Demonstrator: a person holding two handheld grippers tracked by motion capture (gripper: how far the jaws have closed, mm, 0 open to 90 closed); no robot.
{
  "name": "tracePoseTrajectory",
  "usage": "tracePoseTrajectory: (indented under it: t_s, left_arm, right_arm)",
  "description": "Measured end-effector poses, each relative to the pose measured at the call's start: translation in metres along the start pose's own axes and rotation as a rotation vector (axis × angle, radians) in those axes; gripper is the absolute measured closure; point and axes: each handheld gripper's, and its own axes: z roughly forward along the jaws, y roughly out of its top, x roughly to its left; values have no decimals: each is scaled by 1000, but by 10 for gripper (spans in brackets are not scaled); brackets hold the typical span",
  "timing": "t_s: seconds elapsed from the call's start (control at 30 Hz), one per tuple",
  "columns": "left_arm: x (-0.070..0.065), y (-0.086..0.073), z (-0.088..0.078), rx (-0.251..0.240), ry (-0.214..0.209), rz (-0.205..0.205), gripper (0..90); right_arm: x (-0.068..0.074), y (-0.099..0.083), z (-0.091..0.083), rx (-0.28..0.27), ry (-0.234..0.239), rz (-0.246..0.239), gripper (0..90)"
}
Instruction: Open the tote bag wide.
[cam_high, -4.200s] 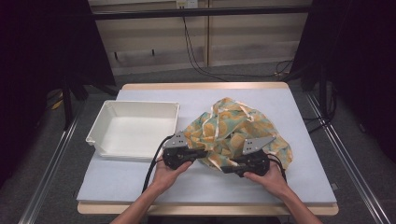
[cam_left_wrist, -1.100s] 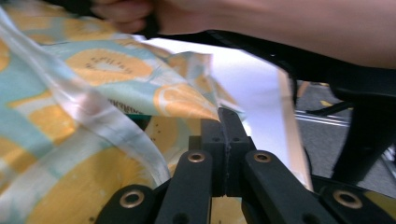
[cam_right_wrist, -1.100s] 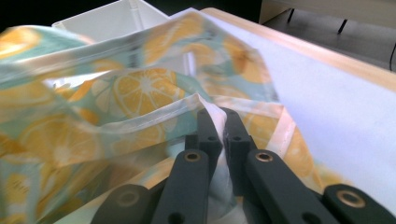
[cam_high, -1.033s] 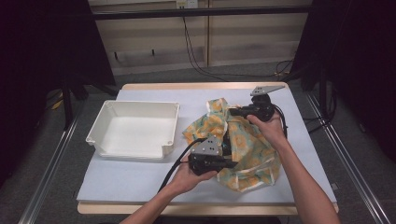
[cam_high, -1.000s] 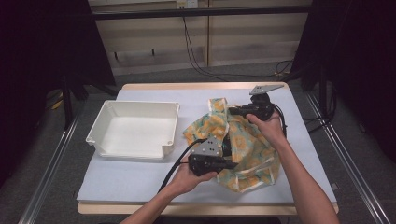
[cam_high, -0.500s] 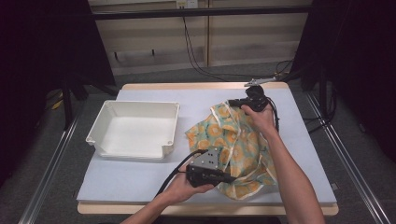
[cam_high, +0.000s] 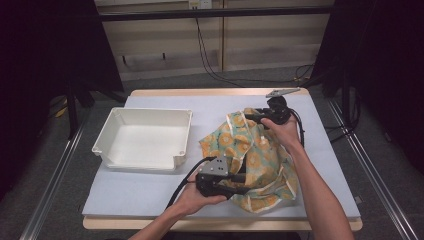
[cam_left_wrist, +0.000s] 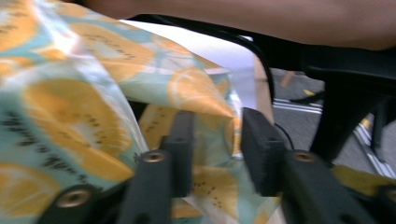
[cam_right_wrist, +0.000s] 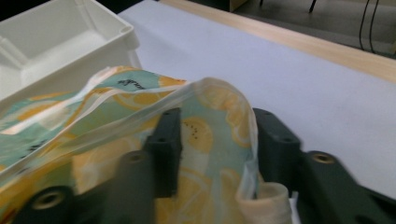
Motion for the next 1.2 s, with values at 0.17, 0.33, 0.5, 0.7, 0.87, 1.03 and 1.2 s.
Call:
tracePoseTrajectory:
  t_s: [0.17,0.33,0.5,0.7,0.87,1.03,1.2]
  left_arm:
    - [0,5,-14,-40,38,-4,544]
    - [3,6,-23,-72,60,-18,542]
    - [2,8,-29,-91,81,-12,576]
    - [4,18,-44,-141,128,14,598]
    - [18,27,-39,-134,160,-3,527]
    - [34,30,-21,-105,177,-10,436]
    - [47,18,-17,-46,281,-6,406]
  right_arm:
    - [3,-5,-25,-9,-26,-2,346]
    - [7,-6,-53,-69,-24,7,299]
    - [18,-13,-70,-83,-13,-8,286]
    - [41,-28,-85,-109,38,-21,302]
    - [62,-36,-91,-87,62,-48,293]
    - [82,-41,-88,-78,66,-84,245]
    - [86,-49,-75,-43,45,-92,197]
